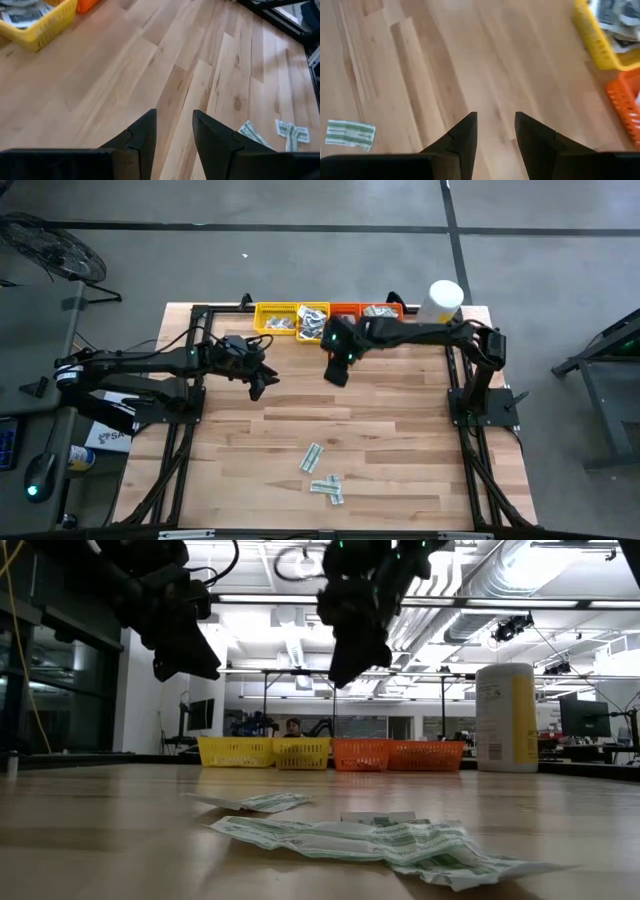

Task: Pick & Place First Aid Supplies
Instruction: Put the green pad into the right orange bin

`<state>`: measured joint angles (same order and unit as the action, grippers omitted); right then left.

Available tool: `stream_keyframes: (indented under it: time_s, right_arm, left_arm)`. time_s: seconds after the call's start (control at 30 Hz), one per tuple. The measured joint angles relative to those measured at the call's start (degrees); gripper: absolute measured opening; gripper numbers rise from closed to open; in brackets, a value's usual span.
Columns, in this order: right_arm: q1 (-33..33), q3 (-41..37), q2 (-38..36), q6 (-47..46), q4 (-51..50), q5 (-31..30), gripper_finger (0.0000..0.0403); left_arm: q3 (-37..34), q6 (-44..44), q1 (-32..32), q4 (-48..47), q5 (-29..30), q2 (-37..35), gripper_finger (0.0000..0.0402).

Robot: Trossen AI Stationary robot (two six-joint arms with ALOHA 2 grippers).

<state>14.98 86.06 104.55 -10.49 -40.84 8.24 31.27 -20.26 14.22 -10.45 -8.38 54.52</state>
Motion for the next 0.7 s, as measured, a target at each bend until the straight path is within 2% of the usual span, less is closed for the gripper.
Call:
stream_keyframes:
  time_s: [0.5, 0.7]
  right_arm:
    - [-20.1, 0.0, 0.2, -8.3, 2.2, -17.2, 0.0126]
    - [-26.2, 0.0, 0.2, -13.7, 2.4, -20.3, 0.0126]
  left_arm:
    - [0.1, -4.7, -0.4, 0.0, 0.4, 3.8, 0.0126]
    - [0.1, -8.0, -1.9, 0.1, 1.5, 7.4, 0.0126]
